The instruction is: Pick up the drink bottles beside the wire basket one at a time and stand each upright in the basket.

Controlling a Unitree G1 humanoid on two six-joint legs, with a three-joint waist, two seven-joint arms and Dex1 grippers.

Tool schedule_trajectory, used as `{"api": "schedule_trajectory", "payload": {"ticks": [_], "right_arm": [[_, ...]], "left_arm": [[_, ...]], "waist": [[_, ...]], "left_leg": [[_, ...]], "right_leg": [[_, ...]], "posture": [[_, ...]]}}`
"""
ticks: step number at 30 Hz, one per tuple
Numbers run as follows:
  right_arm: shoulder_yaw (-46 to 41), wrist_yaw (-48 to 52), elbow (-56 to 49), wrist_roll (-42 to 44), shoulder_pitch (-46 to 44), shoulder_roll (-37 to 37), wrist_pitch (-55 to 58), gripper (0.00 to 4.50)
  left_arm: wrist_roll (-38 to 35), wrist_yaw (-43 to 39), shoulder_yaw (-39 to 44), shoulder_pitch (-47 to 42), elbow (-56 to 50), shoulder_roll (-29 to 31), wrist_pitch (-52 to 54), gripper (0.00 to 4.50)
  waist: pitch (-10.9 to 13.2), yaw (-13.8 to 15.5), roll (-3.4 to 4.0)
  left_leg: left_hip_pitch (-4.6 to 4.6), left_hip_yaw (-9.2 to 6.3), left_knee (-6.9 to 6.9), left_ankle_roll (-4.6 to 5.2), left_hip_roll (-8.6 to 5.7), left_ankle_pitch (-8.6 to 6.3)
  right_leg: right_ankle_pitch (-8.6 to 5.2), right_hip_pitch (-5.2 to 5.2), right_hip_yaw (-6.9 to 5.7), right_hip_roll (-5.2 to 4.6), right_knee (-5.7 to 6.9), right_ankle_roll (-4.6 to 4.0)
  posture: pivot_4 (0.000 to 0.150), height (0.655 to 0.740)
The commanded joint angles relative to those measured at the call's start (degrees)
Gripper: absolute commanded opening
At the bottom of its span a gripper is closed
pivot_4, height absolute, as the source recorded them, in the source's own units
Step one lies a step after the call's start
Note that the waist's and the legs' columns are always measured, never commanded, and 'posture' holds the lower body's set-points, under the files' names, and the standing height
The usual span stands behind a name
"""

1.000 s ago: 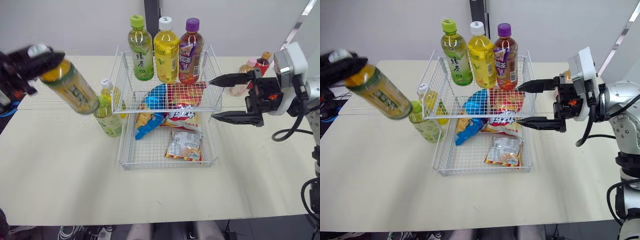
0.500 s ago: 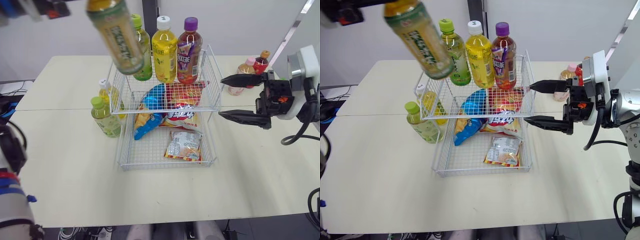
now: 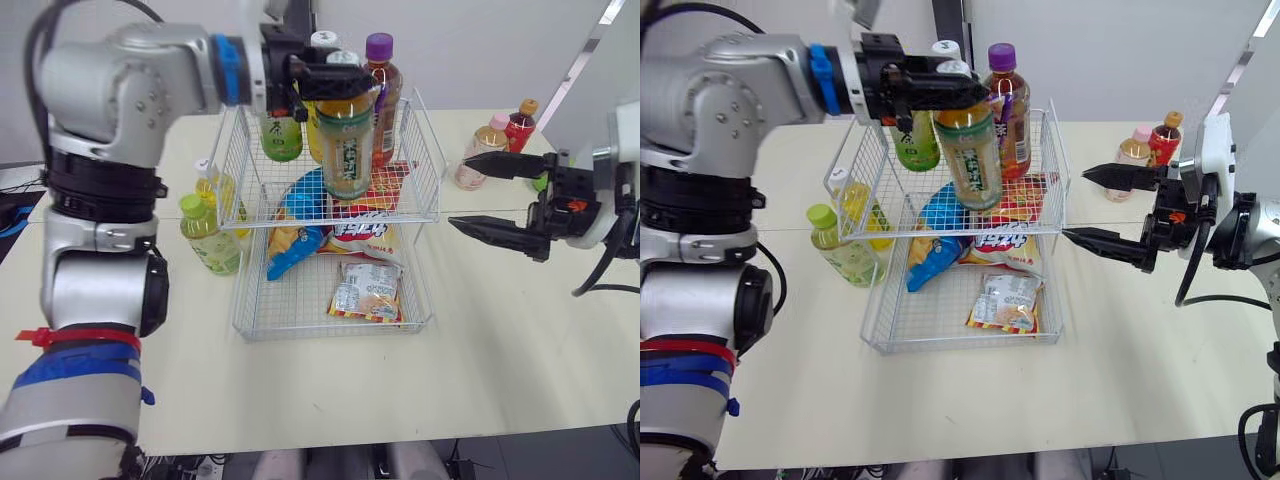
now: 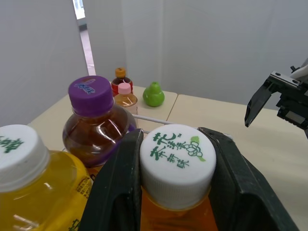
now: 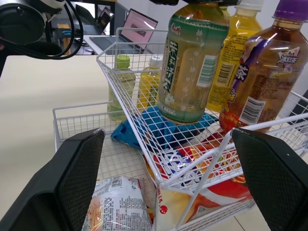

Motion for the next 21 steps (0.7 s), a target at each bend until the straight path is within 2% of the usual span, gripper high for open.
{"api": "schedule_trajectory", "payload": {"ticks": [1, 18, 21], "right_arm": [[-2.8, -1.4, -2.7, 2.1, 0.4, -1.0, 0.2, 4.5], [-3.6, -4.4, -3.9, 3.9, 1.7, -1.8, 1.0, 4.5], [-4.1, -4.5, -4.1, 4.2, 2.6, -1.9, 0.8, 4.5]], "left_arm": [[2.3, -0.8, 1.5, -2.0, 1.6, -1.2, -3.5, 1.37], [7.1, -4.7, 2.2, -5.2, 9.3, -7.1, -4.1, 1.37], [7.1, -6.1, 2.9, -6.3, 10.1, -6.9, -4.3, 2.32]], "waist": [[0.0, -0.1, 0.01], [0.0, 0.1, 0.01], [0.0, 0.0, 0.01]], "left_leg": [[0.0, 0.0, 0.0, 0.0, 0.01, 0.0], [0.01, -0.03, 0.04, 0.01, -0.03, 0.0], [0.01, -0.03, 0.05, 0.01, -0.04, 0.0]], "right_leg": [[0.0, 0.0, 0.0, 0.0, 0.0, 0.0], [0.0, 0.07, -0.05, -0.02, 0.0, 0.01], [0.0, 0.08, -0.05, -0.02, -0.01, 0.02]], "posture": [[0.15, 0.74], [0.15, 0.74], [0.15, 0.74]]}}
